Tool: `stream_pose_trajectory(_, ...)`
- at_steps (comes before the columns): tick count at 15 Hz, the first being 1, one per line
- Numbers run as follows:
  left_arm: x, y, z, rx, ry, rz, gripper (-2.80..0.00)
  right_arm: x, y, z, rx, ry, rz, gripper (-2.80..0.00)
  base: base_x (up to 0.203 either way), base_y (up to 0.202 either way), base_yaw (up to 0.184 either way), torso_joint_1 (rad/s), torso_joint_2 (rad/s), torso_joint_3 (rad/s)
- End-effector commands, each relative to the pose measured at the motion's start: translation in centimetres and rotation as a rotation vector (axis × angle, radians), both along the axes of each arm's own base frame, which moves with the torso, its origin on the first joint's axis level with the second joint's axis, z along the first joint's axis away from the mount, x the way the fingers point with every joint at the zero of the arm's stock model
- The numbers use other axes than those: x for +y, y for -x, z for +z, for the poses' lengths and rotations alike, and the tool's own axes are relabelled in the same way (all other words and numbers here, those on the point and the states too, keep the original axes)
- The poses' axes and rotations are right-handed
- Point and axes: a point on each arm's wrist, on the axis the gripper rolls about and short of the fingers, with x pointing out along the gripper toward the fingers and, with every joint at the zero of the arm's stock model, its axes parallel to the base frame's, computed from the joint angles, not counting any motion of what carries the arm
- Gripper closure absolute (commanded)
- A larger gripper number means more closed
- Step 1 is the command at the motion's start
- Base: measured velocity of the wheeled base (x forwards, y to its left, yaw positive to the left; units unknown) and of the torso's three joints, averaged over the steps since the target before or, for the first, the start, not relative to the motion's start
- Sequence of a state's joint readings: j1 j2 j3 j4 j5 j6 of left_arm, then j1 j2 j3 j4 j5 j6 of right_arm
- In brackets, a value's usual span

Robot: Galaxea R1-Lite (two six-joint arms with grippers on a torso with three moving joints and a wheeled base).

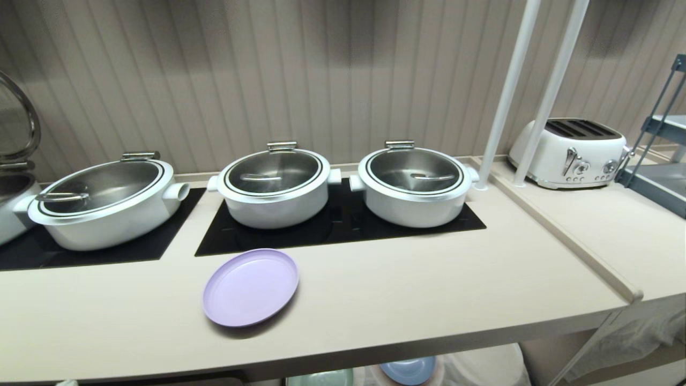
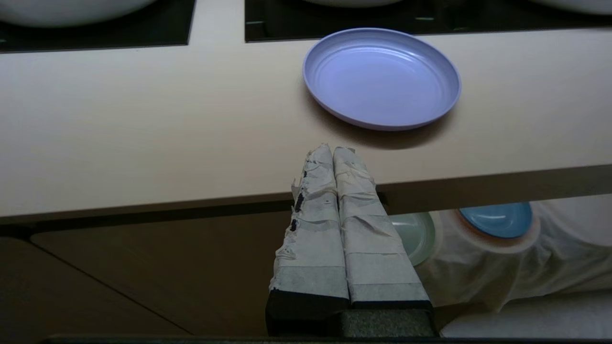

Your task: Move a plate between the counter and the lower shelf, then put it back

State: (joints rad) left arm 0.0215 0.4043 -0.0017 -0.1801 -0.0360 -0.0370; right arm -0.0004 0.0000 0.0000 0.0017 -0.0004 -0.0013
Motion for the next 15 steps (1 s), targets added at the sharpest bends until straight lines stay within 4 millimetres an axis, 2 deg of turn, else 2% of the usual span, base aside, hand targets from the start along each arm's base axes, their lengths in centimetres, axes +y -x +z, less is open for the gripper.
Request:
stream_pose_trajectory(1, 0.0, 1.4, -0.7, -0.05, -0.021, 0.024, 0.0, 0.0, 0.0, 0.0, -0.001, 0.0, 0.001, 0.0, 0.0, 0.0, 0.0, 0.0, 0.0, 0.0)
stream_pose_trajectory(6, 0.0, 2.2, -1.7, -0.038, -0.119, 0.003, 0.0, 0.0, 0.0, 0.0, -0.001, 0.0, -0.001, 0.0, 0.0, 0.0, 0.0, 0.0, 0.0, 0.0)
stream_pose_trajectory(12, 0.0, 3.7, -2.1, -0.218, -0.115, -0.011, 0.0, 0.0, 0.0, 0.0, 0.0, 0.0, 0.001, 0.0, 0.0, 0.0, 0.0, 0.0, 0.0, 0.0)
stream_pose_trajectory(15, 0.0, 3.7, -2.1, -0.221, -0.106, -0.008, 0.0, 0.0, 0.0, 0.0, 0.0, 0.0, 0.001, 0.0, 0.0, 0.0, 0.0, 0.0, 0.0, 0.0)
